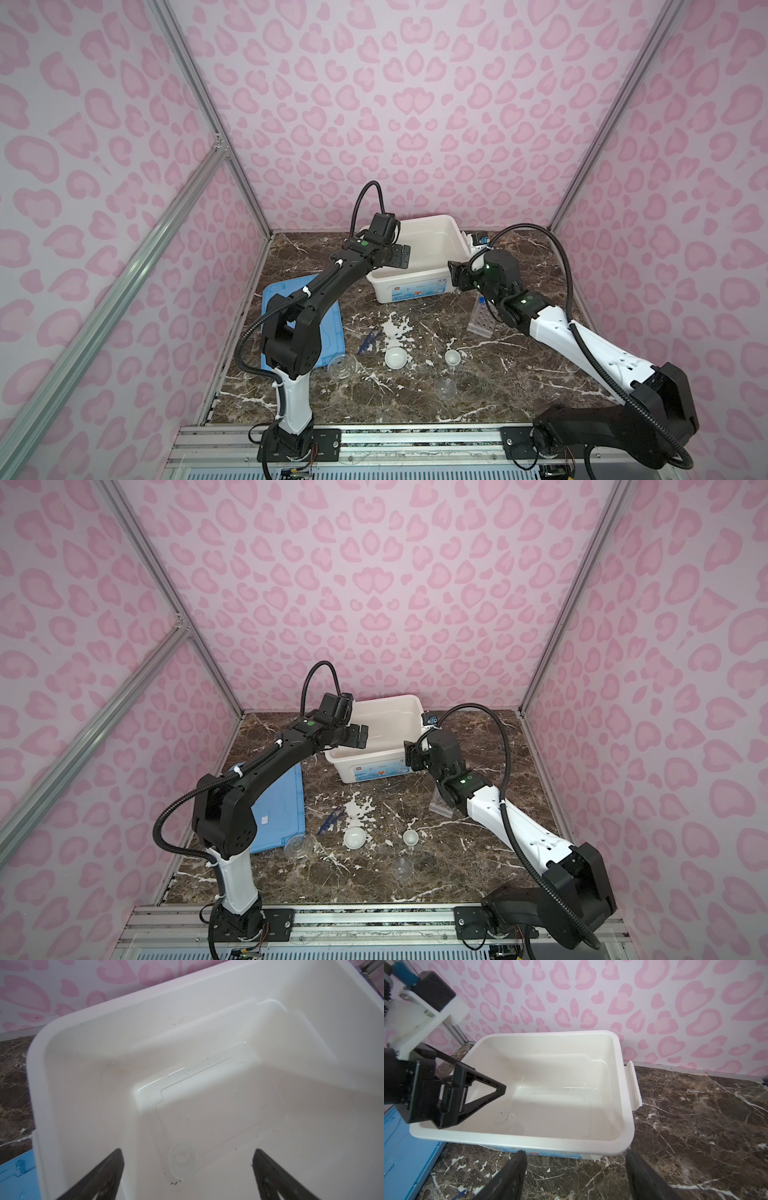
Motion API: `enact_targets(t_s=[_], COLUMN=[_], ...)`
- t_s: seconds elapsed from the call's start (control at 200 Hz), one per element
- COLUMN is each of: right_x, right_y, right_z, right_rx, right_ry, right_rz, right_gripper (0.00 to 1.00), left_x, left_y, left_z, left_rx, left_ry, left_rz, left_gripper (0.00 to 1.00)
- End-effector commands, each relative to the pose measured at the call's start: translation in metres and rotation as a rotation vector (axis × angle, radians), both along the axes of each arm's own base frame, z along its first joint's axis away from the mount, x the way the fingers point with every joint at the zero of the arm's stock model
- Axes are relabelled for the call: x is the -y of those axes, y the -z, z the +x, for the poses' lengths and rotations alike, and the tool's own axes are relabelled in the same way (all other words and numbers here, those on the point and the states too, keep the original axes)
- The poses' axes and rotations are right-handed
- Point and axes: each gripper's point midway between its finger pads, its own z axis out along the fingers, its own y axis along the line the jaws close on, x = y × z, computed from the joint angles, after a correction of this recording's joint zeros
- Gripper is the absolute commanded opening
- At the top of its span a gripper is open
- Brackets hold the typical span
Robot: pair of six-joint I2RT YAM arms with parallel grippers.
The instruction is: Organize the chemistry lab equipment
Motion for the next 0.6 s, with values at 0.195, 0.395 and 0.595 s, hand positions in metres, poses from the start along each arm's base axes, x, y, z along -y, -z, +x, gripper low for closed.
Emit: enact_targets(t_s=[0.195, 0.395, 0.595], right_x=[0.008, 0.014, 0.024], right_y=[-0.003, -0.012, -0.012], right_z=[-0.001, -0.003, -0.003], right_rx=[-0.002, 0.022, 0.019], right_ry=[-0.018, -0.026, -0.045], right_rz=[-0.008, 0.007, 0.033], right_gripper=[0.82, 0.83, 0.83], left_x=[-0.022, -0.036, -0.07], left_y=[-0.043, -0.07, -0.057], left_z=[-0.032, -0.066, -0.114], left_rx=[0.123, 0.165, 0.077], left_ry=[-0.057, -0.098, -0.18], left_rz=[0.061, 0.04, 0.055], left_gripper=[0.98, 0.98, 0.98])
